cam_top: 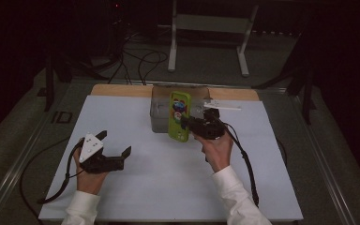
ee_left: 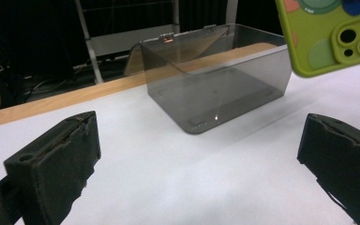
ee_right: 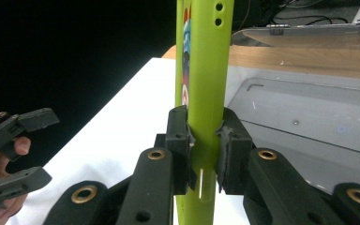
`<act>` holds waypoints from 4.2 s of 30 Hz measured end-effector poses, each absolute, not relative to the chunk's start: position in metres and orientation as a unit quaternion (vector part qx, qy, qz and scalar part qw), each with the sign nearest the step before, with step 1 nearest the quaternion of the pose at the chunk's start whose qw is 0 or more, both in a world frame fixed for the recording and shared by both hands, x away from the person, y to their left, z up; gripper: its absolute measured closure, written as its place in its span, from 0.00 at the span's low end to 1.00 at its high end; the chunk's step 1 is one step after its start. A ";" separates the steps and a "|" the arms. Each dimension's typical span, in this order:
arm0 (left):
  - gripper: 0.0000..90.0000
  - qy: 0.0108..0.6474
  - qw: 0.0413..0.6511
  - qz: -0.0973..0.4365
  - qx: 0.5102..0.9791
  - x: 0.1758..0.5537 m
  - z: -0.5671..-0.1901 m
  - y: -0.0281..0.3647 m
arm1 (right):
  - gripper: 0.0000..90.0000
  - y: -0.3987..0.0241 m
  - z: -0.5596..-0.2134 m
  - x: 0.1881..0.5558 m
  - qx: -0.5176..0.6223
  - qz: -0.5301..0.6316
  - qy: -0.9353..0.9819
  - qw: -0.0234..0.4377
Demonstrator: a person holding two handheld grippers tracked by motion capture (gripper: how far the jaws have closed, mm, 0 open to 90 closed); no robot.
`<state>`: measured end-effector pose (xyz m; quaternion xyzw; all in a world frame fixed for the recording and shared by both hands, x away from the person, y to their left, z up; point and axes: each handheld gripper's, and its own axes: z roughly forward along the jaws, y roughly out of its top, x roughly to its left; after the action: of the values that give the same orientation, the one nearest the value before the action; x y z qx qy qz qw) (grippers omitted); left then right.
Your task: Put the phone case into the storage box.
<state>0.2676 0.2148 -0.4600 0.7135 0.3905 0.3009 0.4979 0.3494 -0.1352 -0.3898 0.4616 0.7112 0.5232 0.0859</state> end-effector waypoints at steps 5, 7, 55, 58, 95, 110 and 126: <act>0.00 0.400 0.493 0.304 0.711 0.262 -0.466 0.226 | 0.86 -0.138 -0.390 0.353 0.464 0.518 0.713 0.087; 0.00 0.405 0.488 0.305 0.710 0.260 -0.470 0.231 | 0.86 -0.138 -0.390 0.354 0.466 0.515 0.714 0.087; 0.00 0.448 0.459 0.316 0.699 0.252 -0.498 0.250 | 0.86 -0.147 -0.351 0.399 0.498 0.457 0.729 0.104; 0.00 0.447 0.459 0.316 0.700 0.252 -0.498 0.250 | 0.86 -0.148 -0.349 0.404 0.499 0.454 0.730 0.105; 0.00 0.447 0.460 0.319 0.698 0.250 -0.498 0.250 | 0.86 -0.158 -0.362 0.449 0.558 0.386 0.728 0.103; 0.00 0.447 0.460 0.319 0.698 0.250 -0.497 0.250 | 0.86 -0.154 -0.355 0.461 0.566 0.365 0.731 0.108; 0.00 0.447 0.462 0.322 0.695 0.249 -0.497 0.251 | 0.86 -0.154 -0.364 0.481 0.589 0.331 0.729 0.105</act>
<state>0.2489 0.2507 -0.4968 0.6947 0.4471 0.3221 0.4623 0.4813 -0.1544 -0.3637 0.5895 0.7293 0.3311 0.1050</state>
